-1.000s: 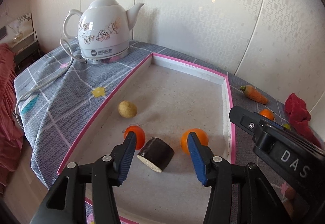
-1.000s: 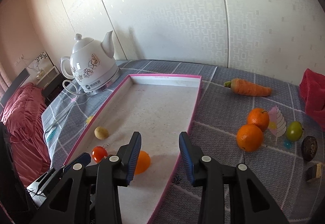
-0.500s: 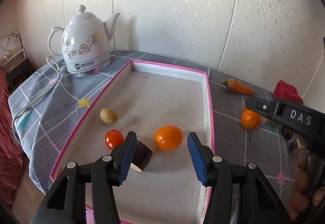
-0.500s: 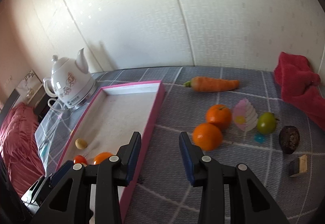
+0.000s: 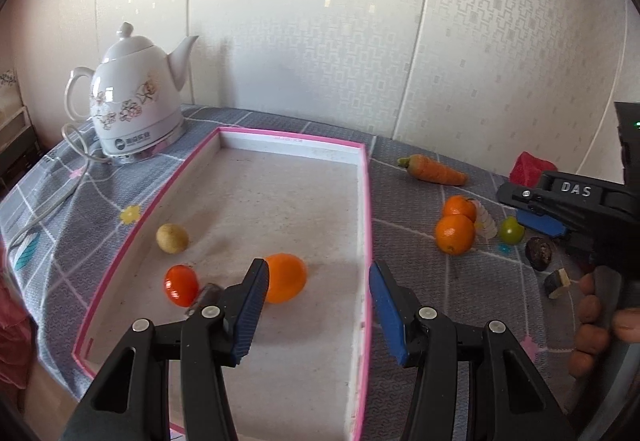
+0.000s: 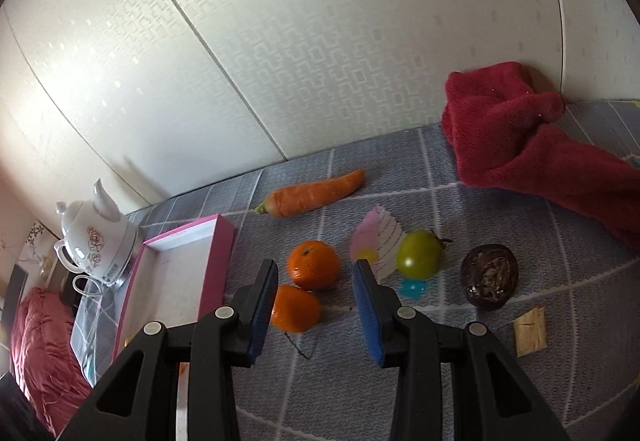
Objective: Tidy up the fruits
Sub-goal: 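Move both tools toward the carrot and mandarins beside the tray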
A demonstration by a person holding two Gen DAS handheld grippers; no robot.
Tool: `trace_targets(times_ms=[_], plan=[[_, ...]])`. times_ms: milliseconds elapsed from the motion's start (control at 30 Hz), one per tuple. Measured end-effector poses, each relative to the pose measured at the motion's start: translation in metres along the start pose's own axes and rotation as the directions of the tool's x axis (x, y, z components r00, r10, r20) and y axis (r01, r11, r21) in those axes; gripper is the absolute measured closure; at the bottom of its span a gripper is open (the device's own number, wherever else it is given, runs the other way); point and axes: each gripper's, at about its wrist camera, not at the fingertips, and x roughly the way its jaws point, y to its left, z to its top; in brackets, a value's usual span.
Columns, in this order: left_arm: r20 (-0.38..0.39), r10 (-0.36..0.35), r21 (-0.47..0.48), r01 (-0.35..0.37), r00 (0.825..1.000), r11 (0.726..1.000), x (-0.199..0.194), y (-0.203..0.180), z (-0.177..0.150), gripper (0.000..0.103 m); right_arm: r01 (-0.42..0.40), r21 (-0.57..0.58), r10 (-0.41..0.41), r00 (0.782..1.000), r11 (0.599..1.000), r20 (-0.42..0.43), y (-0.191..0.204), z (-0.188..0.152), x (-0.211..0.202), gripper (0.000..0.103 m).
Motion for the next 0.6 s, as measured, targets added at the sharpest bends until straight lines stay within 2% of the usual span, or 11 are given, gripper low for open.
trace_targets(times_ms=[267, 467, 600], plan=[[-0.017, -0.093, 0.073, 0.094, 0.996, 0.993, 0.012, -0.038, 0.01, 0.051, -0.001, -0.03, 0.001, 1.0, 1.0, 0.001, 0.002, 0.004, 0.006, 0.064], [-0.044, -0.118, 0.063, 0.121, 0.992, 0.991, 0.031, -0.053, 0.022, 0.051, 0.002, -0.038, -0.003, 1.0, 0.999, -0.012, -0.005, 0.016, 0.014, 0.064], [-0.048, -0.13, 0.042, 0.132, 0.99, 0.99, 0.045, -0.06, 0.033, 0.051, 0.002, -0.104, -0.005, 1.0, 0.995, -0.023, -0.001, 0.031, 0.022, 0.064]])
